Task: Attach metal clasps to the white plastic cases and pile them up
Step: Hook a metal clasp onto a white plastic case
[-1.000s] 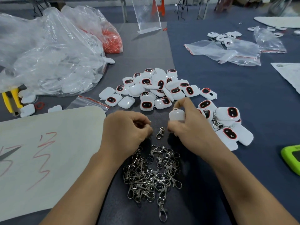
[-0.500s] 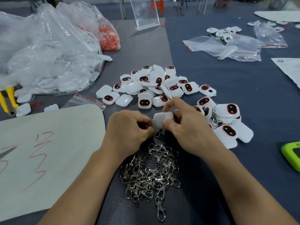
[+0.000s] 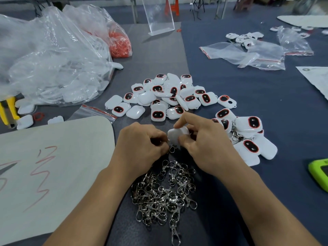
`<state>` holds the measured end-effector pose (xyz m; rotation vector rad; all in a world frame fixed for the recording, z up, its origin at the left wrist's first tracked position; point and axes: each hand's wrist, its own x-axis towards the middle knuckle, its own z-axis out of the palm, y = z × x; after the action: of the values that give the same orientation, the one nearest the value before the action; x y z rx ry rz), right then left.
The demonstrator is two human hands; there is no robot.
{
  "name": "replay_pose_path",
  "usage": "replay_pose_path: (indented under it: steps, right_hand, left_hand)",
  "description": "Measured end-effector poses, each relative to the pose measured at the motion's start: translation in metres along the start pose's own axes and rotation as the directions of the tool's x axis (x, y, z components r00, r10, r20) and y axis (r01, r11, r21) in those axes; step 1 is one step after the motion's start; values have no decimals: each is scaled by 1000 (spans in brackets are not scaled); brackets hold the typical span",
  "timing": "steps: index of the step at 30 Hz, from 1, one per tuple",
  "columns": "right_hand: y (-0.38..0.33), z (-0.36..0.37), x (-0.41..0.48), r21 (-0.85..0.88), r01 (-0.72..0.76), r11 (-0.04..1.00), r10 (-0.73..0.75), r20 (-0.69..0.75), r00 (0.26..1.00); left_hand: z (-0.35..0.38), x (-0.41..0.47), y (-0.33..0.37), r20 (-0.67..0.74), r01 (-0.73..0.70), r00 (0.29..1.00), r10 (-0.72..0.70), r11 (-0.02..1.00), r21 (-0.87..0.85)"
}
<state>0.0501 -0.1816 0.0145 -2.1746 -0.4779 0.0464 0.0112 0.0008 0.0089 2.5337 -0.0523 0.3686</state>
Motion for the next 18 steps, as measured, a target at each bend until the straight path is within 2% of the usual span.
replay_pose_path:
  steps: [4,8,11,13,14,16,18]
  right_hand:
    - [1,2,-1,40,-13,999,14,-29,999]
    - [2,1,0,75,-54,996,57,-48,997]
    - [2,1,0,88,-65,994,69,-39,997]
    - [2,2,0,103,-77,992,81,-39,996]
    - [2,2,0,113,-82,990,87,-41,995]
    - [3,2,1,122,-88,989,95,-52,994]
    - [3,1,2,126,-90,988,99,-66,993]
  left_hand:
    - [0,0,0,-7,18,1000,-18,1000,-6]
    - [1,2,0,-27,86,996,-89,991,-101]
    - [-1,1,-3,-207,129,968,-142,989,-78]
    - [-5,1,-3,-364,112,927,-91,993,38]
    - [-6,1,-3,-400,74,916,-24,991,111]
    - [-4,1,-3,-347,-46,929,126,972,231]
    - [0,1,0,-219,-124,958,184,958,260]
